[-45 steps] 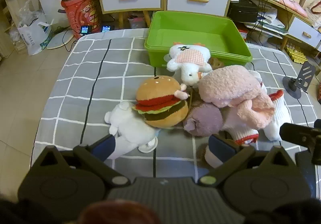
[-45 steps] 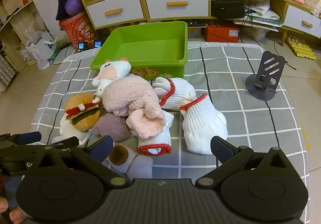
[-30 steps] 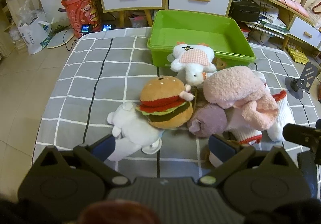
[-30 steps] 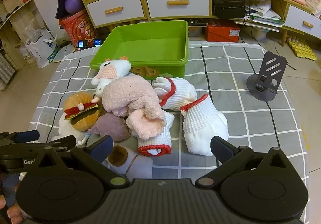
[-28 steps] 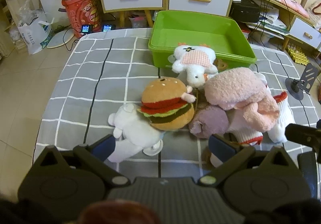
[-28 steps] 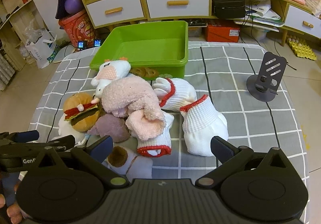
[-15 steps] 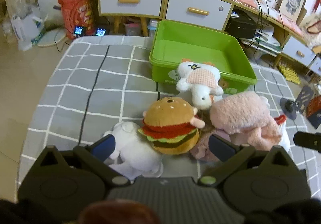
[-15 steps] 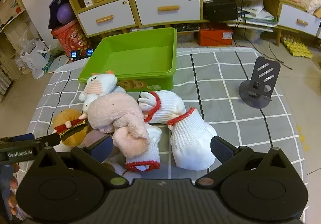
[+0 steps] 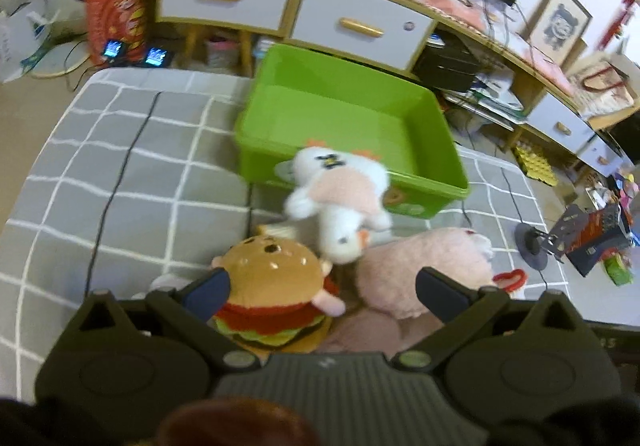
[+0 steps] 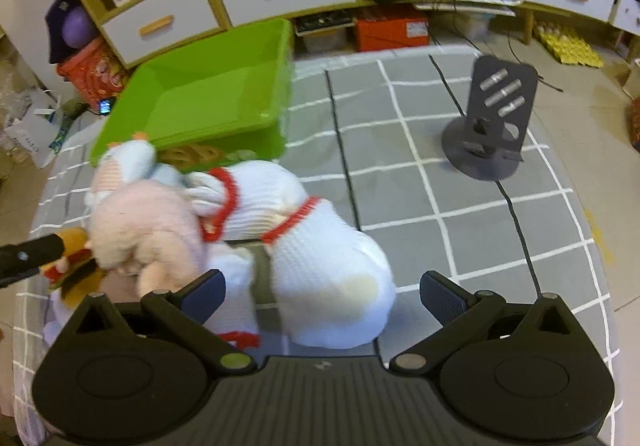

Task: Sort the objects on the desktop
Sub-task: 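Grasp the pink fluffy plush with the left gripper while the right grasps a red-cuffed white glove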

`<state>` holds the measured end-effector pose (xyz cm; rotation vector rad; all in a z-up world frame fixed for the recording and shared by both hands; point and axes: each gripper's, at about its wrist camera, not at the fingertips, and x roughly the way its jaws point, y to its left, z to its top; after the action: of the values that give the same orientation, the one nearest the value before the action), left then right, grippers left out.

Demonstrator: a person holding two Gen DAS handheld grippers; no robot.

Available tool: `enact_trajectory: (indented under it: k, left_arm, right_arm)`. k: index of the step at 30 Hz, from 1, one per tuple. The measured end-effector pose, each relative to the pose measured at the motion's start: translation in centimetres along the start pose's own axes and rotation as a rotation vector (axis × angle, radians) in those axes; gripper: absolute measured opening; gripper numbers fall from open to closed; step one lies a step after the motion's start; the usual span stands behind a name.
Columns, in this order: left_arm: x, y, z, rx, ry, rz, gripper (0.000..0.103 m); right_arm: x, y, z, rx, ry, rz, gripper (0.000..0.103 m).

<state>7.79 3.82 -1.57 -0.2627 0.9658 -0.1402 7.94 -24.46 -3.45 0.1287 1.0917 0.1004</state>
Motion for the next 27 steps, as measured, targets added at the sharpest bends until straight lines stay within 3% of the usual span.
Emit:
enact_trajectory:
  k: [9,16,27]
  left_arm:
    - [-0.4,-3.0,0.6,0.085,-0.070,-0.028,0.101]
    - [1.0,-5.1,0.2,0.140,-0.025,-0.111,0.092]
    - [3.0,-6.0,-0.5,0.153,0.021,-0.105,0.085]
  right_arm:
    - [2.2,-0.1,0.1,-0.006,0.059,0.018,0.103]
    - [3.4,0.5,0.2,-0.037,0.073,0.009,0.103]
    - [3.9,0.4,0.3,-0.060,0.079,-0.004,0.103]
